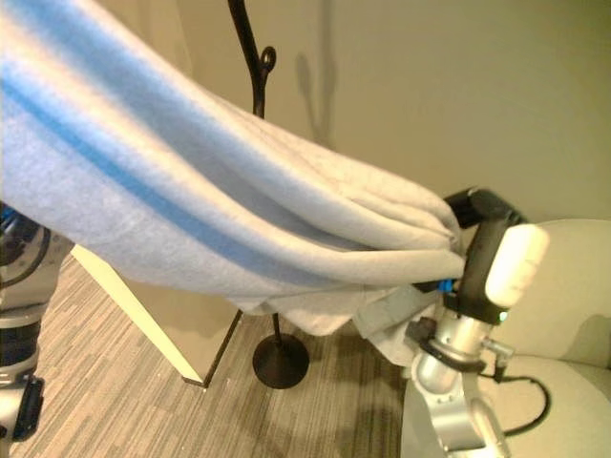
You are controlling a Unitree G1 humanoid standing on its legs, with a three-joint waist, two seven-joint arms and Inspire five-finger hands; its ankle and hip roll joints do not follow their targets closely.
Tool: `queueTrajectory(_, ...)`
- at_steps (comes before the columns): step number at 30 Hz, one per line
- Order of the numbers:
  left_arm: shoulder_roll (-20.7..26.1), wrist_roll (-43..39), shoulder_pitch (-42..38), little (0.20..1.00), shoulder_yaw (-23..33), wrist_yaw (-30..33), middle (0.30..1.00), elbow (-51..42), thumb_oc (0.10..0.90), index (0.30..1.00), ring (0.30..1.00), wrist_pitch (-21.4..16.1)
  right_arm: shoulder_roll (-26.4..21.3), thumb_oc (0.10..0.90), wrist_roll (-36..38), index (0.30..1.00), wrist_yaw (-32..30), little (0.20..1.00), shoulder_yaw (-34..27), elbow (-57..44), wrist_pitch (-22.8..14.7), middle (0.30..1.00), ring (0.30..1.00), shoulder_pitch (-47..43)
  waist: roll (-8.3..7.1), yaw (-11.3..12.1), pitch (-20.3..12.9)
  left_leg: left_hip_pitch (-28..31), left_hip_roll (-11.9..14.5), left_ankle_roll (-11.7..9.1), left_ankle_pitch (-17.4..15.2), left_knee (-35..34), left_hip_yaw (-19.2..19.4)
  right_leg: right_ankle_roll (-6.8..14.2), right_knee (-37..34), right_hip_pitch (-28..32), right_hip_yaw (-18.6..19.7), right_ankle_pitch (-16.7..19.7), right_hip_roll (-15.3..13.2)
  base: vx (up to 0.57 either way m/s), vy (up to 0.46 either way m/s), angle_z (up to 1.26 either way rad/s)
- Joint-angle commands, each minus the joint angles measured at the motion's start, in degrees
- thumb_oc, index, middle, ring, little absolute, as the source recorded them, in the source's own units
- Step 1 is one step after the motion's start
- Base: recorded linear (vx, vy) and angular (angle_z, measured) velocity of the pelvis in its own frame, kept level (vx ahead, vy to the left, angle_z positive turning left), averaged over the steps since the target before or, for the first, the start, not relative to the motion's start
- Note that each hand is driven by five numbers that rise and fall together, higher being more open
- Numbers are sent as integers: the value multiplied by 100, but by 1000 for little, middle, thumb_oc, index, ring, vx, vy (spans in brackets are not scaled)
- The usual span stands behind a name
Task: Hang the clothes on the sofa on the clothes rack.
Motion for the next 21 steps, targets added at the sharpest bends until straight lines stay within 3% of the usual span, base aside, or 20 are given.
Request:
queueTrajectory(1,276,-50,-284,300,348,-72,300,788,400,300,300,387,-371,400,-401,300,-430,300,-511,-454,-74,300,300,-1198,-131,116,-166,817,352,-203,-933,41,225,30,26,-91,-82,435,66,0,0,0)
queueTrajectory(10,386,-683,-117,300,127,-555,300,2450,400,300,300,370,-1520,400,-611,300,-657,300,-356,743,532,300,300,-2710,-268,233,-165,925,357,-210,-1059,41,188,9,26,-50,64,353,109,33,4,-7)
queueTrajectory(21,1090,-1687,-1197,300,-836,-1444,300,4618,400,300,300,498,-2548,400,-155,300,-52,300,1164,1979,552,300,300,-4428,-343,205,-77,975,289,-205,-1172,41,268,105,104,-90,121,473,60,34,22,-6)
